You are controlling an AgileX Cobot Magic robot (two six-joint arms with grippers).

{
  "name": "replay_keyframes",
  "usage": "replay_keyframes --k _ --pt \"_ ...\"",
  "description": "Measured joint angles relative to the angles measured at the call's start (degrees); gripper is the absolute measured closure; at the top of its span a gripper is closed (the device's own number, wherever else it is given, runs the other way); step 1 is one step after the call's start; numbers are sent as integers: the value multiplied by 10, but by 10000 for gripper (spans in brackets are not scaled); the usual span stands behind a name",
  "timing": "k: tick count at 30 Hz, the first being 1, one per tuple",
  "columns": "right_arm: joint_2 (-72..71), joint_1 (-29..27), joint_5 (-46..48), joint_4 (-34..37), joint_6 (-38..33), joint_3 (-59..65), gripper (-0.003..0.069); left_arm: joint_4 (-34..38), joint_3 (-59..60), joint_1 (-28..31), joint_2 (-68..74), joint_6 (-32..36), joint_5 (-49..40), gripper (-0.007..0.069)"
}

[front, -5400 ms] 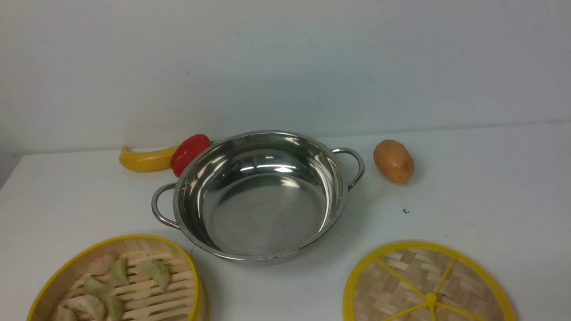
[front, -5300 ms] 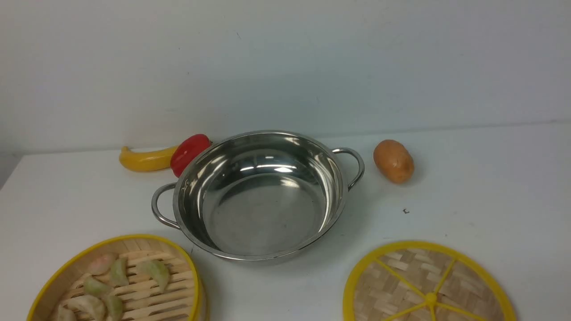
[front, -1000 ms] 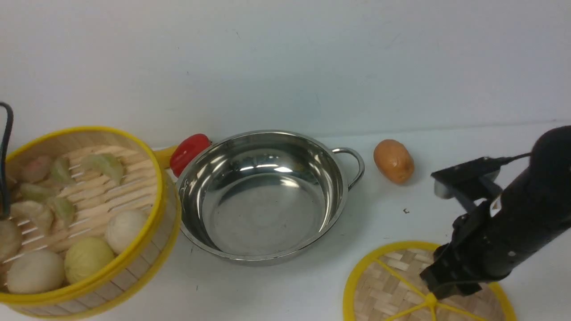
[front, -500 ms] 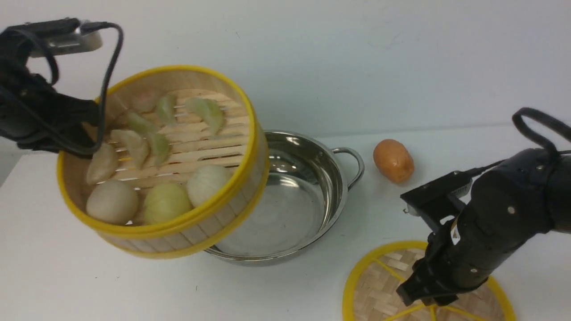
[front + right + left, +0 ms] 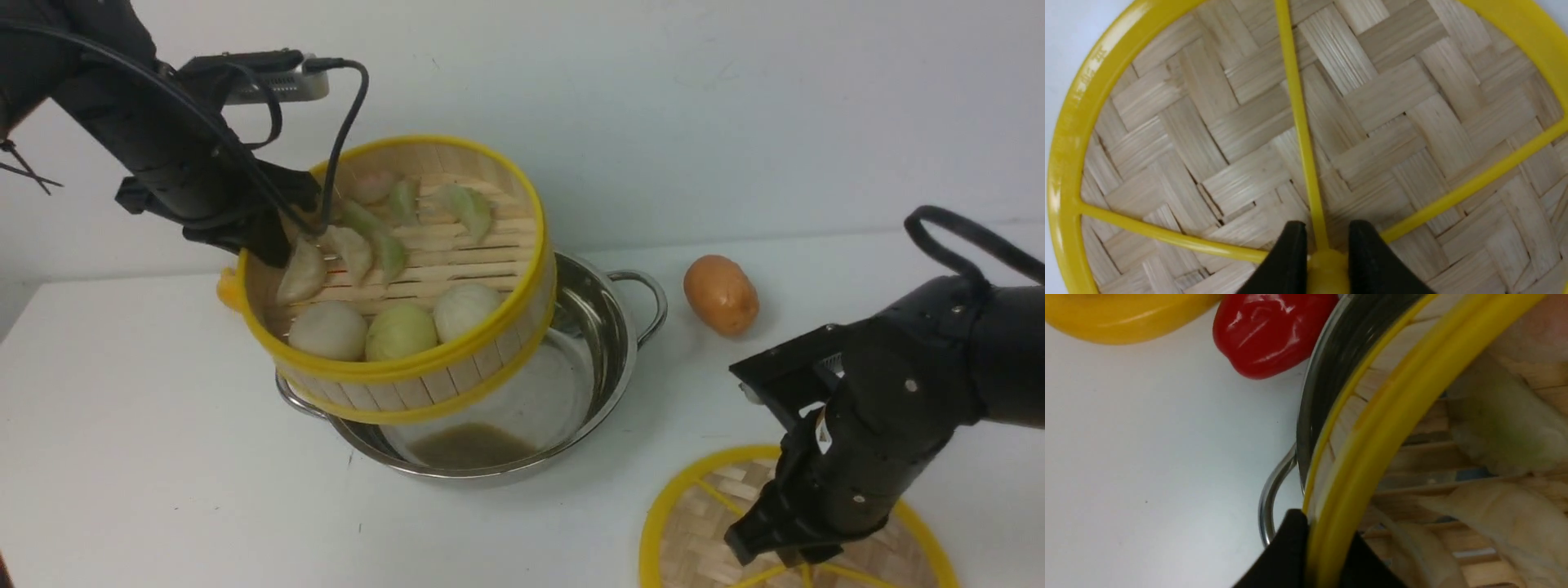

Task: Place the steamer in the pot on the white table, and put the lid on the steamer.
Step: 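Place the bamboo steamer basket with dumplings into the steel pot with the left gripper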

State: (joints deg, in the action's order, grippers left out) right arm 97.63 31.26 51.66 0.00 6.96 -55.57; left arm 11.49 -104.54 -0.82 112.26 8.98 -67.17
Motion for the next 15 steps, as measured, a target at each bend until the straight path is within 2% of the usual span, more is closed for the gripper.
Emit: replay_keyframes --k 11,15 --pt "-92 0 154 -7 0 -56 518 0 -9 -35 65 7 60 594" --pt "-126 0 182 -22 6 -62 518 -12 -10 -51 90 7 66 594"
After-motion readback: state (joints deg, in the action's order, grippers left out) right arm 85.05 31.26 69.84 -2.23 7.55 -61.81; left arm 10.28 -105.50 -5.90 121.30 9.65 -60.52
